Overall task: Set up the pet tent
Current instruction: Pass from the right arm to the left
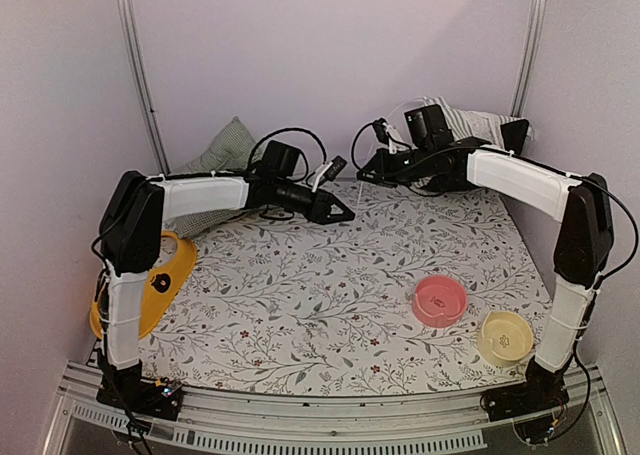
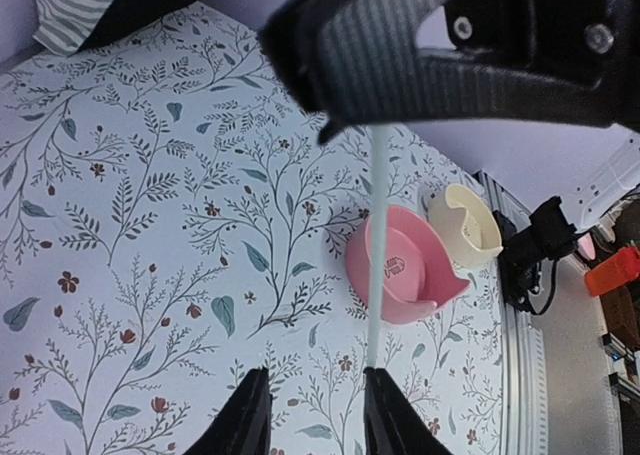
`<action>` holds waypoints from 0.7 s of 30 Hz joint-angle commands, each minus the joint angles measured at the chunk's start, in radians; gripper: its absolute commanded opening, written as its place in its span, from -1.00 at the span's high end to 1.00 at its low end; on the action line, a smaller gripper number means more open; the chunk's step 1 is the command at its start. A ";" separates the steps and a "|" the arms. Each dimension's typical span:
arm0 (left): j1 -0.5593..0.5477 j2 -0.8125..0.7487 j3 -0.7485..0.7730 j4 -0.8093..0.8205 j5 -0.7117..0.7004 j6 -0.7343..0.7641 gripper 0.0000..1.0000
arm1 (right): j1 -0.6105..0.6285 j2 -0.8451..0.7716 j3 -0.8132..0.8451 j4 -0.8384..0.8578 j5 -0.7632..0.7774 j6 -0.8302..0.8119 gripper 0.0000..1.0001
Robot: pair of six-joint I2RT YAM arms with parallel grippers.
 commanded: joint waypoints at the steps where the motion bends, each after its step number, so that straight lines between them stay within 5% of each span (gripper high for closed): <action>1: -0.018 0.018 0.056 0.010 0.031 0.004 0.35 | -0.008 0.012 0.046 0.019 0.038 -0.086 1.00; 21: -0.052 0.076 0.142 -0.045 0.000 0.028 0.53 | -0.008 0.015 0.058 -0.003 0.046 -0.105 1.00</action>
